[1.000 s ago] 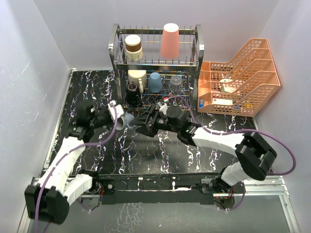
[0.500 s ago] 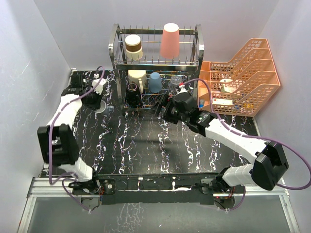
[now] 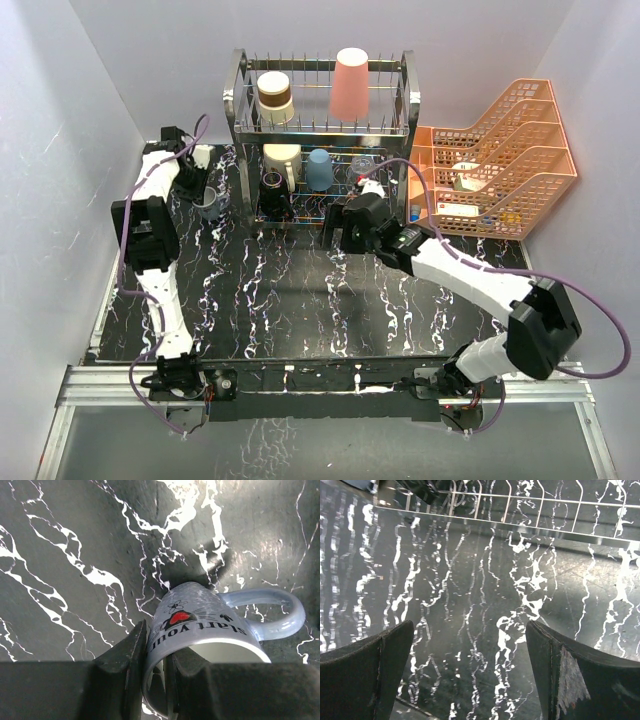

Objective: Unload the cups from the dish rack

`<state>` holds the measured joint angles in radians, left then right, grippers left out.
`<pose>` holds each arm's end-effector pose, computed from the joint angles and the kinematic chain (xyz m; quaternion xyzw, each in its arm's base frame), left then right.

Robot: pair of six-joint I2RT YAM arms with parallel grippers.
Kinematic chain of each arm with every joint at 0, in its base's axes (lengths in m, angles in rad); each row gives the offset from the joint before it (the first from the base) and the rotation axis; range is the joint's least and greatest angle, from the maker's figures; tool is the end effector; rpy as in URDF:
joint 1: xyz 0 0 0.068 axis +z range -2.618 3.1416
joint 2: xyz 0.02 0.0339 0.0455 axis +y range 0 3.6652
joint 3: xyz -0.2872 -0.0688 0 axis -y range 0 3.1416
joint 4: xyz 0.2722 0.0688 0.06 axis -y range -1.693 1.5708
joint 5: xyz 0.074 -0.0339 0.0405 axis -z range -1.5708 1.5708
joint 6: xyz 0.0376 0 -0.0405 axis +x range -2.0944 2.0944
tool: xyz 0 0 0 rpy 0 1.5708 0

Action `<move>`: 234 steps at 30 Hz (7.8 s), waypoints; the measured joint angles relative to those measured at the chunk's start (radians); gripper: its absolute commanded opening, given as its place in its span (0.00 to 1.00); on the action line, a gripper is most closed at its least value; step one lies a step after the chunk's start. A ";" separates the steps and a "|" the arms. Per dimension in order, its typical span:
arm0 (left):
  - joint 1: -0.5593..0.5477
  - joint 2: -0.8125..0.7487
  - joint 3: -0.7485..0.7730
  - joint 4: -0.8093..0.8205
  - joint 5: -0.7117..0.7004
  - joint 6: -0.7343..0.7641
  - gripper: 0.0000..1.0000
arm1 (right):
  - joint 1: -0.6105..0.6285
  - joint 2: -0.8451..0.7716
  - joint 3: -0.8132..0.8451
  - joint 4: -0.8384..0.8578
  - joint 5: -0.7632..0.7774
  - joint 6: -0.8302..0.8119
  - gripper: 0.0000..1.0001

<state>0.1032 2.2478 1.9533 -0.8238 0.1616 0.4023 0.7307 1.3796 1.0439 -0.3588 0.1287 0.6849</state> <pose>0.5242 0.0482 0.2158 0.1626 0.9578 -0.0202 0.2362 0.2473 0.2151 0.2912 0.0066 0.9041 0.2310 0.3595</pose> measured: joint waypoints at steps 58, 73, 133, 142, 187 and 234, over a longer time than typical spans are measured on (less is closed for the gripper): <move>0.035 -0.555 -0.181 -0.449 0.542 0.615 0.91 | 0.055 0.646 0.430 0.253 0.207 -0.435 0.08; -0.072 -0.954 -0.712 -0.114 0.618 0.733 0.90 | 0.093 0.321 0.124 0.265 0.186 -0.213 0.08; -0.263 -1.053 -1.048 0.456 0.375 0.375 0.00 | 0.020 -0.167 -0.404 0.727 -0.423 0.821 0.83; -0.026 -0.860 -0.857 0.238 0.296 0.399 0.00 | -0.108 -0.322 -0.350 0.389 -0.373 0.608 0.83; -0.197 -0.613 -0.792 0.336 0.151 -0.179 0.00 | -0.112 -0.293 -0.242 0.041 -0.228 0.303 0.80; 0.092 -0.479 -0.376 0.087 0.242 -0.024 0.82 | -0.102 0.565 0.420 0.283 0.116 -0.315 0.82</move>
<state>0.1955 1.7687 1.5776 -0.7368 0.4034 0.3786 0.6285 1.9442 1.4635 -0.0761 0.2443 0.3698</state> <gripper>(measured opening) 0.815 0.831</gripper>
